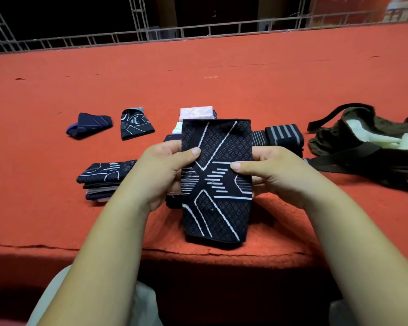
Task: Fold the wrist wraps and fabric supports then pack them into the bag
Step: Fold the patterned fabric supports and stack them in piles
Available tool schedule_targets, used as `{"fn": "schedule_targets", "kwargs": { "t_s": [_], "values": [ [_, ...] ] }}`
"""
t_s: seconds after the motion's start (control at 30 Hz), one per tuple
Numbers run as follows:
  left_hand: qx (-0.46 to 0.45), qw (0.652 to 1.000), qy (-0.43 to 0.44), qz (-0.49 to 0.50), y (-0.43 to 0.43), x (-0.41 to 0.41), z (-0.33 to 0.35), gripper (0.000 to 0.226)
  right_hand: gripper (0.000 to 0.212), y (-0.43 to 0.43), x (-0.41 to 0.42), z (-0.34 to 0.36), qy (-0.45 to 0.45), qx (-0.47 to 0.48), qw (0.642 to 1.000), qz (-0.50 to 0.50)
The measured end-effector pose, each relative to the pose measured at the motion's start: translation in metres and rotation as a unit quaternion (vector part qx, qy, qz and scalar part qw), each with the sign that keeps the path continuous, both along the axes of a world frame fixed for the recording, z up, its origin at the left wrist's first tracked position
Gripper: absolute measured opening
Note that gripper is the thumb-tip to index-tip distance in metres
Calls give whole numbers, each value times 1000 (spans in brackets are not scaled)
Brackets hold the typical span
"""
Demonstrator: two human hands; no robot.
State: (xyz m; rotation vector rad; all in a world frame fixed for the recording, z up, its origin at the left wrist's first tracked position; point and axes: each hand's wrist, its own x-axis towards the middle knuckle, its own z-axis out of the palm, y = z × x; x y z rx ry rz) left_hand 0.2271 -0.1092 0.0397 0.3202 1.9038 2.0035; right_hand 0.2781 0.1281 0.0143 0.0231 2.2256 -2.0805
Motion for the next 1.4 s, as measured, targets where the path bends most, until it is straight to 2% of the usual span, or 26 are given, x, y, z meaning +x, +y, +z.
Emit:
{"fn": "schedule_targets", "kwargs": {
  "t_s": [0.13,0.23,0.33,0.4,0.53,0.63,0.73,0.83,0.93,1.13,1.3,1.4],
  "values": [
    [-55,997,18,-55,-13,-4,1,28,17,-1,-3,1,13,-30,999,-23],
    [-70,996,33,-49,-19,-7,1,26,18,-2,-2,-1,15,-46,999,-16],
    [-38,998,47,-26,-20,-11,-2,29,22,-1,-5,-3,26,-63,998,-11],
    [-19,998,55,-16,-20,-15,-5,32,28,-2,-6,-3,36,-109,993,1],
    [25,999,24,7,-18,-14,-3,30,48,-3,-5,0,38,-177,983,4],
    [53,998,1,18,-16,-10,-1,38,57,-2,-4,0,33,-178,984,-1],
    [88,996,-10,20,-14,-12,-1,37,51,-4,-1,4,27,-214,976,5],
    [84,996,4,-11,-15,-12,-5,24,28,-6,0,5,59,-166,984,-6],
    [0,999,30,-32,-15,-8,-10,46,22,-6,-4,0,85,-140,986,9],
    [-6,997,44,-63,-12,-8,-13,43,40,-9,-1,0,86,-124,988,5],
    [4,998,45,-33,-10,-11,-13,33,83,-8,0,-4,76,-83,993,40],
    [15,1000,7,-19,-8,-10,-13,33,85,-8,-7,-10,71,-88,994,6]
  ]
}}
